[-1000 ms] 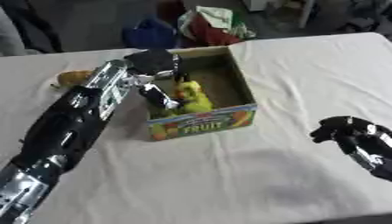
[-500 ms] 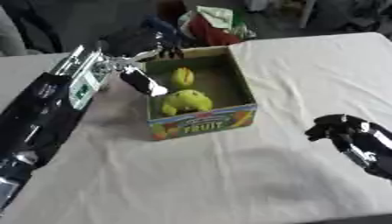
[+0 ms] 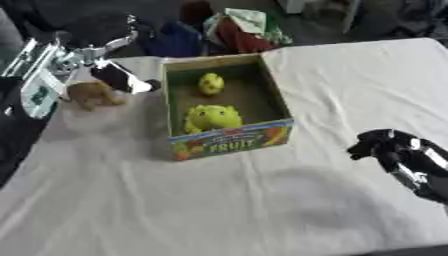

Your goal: Pick up objects on the table and place them in the box.

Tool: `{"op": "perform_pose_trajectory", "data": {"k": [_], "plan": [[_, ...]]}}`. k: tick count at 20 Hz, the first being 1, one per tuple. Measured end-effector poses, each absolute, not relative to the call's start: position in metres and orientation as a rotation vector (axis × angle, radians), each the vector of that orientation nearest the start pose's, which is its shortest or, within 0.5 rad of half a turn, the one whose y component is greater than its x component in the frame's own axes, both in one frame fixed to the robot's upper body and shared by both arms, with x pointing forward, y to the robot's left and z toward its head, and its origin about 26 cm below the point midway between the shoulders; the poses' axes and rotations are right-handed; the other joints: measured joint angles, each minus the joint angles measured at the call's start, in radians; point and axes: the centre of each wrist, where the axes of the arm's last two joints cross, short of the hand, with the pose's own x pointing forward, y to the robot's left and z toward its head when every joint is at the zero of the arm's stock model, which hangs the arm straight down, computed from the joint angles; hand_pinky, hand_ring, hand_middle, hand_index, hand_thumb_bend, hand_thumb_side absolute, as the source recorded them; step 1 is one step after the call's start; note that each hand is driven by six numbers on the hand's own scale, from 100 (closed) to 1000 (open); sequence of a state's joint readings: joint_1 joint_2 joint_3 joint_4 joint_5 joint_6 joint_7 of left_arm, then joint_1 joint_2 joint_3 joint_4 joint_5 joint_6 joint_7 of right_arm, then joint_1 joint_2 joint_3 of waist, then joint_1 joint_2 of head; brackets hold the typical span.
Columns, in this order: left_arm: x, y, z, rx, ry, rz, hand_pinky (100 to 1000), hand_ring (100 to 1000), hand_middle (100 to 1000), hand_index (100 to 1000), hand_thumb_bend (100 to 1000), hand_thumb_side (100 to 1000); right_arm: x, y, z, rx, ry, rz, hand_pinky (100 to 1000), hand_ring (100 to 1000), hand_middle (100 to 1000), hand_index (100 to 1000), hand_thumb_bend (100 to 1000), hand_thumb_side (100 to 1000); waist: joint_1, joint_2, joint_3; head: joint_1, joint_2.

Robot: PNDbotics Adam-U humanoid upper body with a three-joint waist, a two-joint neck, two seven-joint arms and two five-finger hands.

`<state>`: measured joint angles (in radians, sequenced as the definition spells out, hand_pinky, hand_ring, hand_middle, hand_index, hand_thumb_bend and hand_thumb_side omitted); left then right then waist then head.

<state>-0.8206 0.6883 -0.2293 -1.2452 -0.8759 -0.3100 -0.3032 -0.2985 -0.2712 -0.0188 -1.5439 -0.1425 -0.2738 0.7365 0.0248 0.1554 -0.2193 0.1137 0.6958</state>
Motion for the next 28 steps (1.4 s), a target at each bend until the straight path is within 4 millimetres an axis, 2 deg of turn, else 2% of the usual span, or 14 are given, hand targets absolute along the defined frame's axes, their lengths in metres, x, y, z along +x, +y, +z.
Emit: {"op": "perform_pose_trajectory", "data": {"k": [4,12,24,25,28], "plan": [[0.434,0.347,0.235,1.184,-1.421,-1.661,708,656,693,839,490,317,0.349,-0.287,0.086,0.401,-1.927,0.923,743,765,659,824,100,492,0.000,0.000,0.000,-0.002,-0.003],[0.439,0.381,0.213,1.219,-1.282,-1.575,701,644,663,817,481,286,0.349,-0.288,0.087,0.397,-1.927,0.924,742,765,659,824,100,493,-0.001,0.000,-0.001,-0.003,-0.003],[0.440,0.409,0.192,1.297,-1.190,-1.484,691,635,656,812,468,218,0.349,-0.288,0.087,0.396,-1.928,0.924,742,765,659,824,100,489,-0.002,0.009,-0.004,-0.001,-0.005],[0.439,0.410,0.191,1.307,-1.191,-1.473,689,633,655,812,488,206,0.349,-0.288,0.087,0.396,-1.928,0.924,742,765,659,824,100,484,-0.002,0.012,-0.004,0.001,-0.007],[0.439,0.414,0.188,1.333,-1.200,-1.438,689,637,661,816,448,222,0.349,-0.289,0.087,0.394,-1.929,0.922,742,765,659,824,100,486,-0.002,0.020,-0.005,0.002,-0.013]]}}
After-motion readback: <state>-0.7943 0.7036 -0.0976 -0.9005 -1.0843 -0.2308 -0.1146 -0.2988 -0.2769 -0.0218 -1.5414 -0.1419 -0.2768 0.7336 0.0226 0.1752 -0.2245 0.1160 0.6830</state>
